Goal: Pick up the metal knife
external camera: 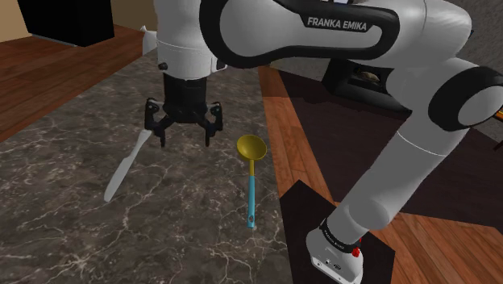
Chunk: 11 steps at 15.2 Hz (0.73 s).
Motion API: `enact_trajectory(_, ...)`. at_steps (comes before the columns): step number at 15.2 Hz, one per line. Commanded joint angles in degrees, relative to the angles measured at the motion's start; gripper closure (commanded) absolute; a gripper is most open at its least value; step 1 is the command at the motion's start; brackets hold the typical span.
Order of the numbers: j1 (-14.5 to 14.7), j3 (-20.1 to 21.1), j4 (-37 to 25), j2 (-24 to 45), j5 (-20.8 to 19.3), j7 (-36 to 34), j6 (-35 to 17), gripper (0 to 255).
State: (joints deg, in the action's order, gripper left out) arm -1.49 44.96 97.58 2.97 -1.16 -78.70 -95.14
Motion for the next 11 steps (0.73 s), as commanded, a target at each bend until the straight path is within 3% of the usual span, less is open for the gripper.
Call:
enact_trajectory(1,2.3,1.1,-6.3,7.1,-5.2,-6.1,1.5,0)
enact_trajectory(4,8.4,0.4,-16.7,17.2,-12.2,-13.3,4.9,0)
enact_trajectory(8,19.2,-3.1,-35.4,30.7,-20.0,-19.3,11.8,0)
enact_trajectory(9,20.7,-3.7,-38.2,32.4,-20.8,-19.6,12.9,0)
enact_trajectory(11,19.8,-3.7,-35.7,31.9,-20.4,-19.8,11.0,0)
